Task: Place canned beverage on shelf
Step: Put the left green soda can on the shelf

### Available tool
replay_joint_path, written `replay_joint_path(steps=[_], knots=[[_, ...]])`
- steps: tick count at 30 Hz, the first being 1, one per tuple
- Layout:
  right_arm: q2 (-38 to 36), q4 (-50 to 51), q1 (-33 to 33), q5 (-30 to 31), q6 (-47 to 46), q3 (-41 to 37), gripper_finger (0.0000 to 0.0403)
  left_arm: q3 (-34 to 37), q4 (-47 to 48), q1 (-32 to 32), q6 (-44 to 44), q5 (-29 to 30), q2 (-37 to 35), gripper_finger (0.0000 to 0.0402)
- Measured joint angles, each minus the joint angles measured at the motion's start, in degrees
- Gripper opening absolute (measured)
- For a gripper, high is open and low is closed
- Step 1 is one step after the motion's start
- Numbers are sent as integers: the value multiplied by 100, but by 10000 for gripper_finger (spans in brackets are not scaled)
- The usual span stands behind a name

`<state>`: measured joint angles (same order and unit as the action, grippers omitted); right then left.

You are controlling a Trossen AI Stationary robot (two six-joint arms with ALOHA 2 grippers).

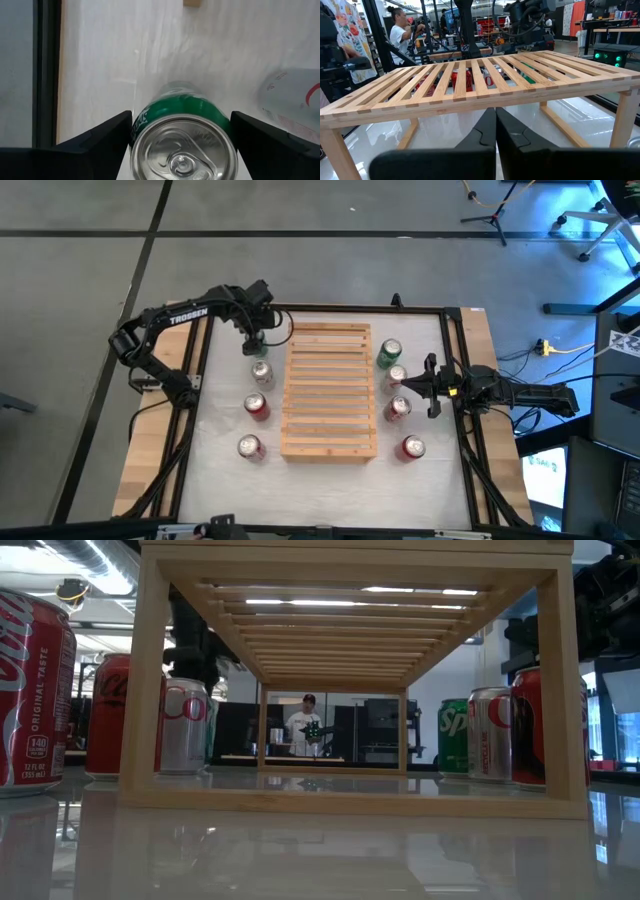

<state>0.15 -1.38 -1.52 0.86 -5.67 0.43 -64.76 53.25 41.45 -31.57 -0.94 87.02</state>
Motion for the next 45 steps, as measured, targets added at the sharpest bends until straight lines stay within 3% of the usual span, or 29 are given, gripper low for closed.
replay_joint_path(steps=[7, 19, 35, 45], knots=[[1, 0, -1, 0, 0, 0, 0, -466, 24, 0, 70, 35, 0, 325], [1, 0, 0, 0, 0, 0, 0, -872, 754, 0, 1250, 45, 0, 325], [2, 1, -2, 0, 0, 0, 0, -863, 1005, 28, 1506, 49, 0, 325], [2, 1, 0, 0, 0, 0, 0, -262, 639, 28, 1498, 60, -4, 325]])
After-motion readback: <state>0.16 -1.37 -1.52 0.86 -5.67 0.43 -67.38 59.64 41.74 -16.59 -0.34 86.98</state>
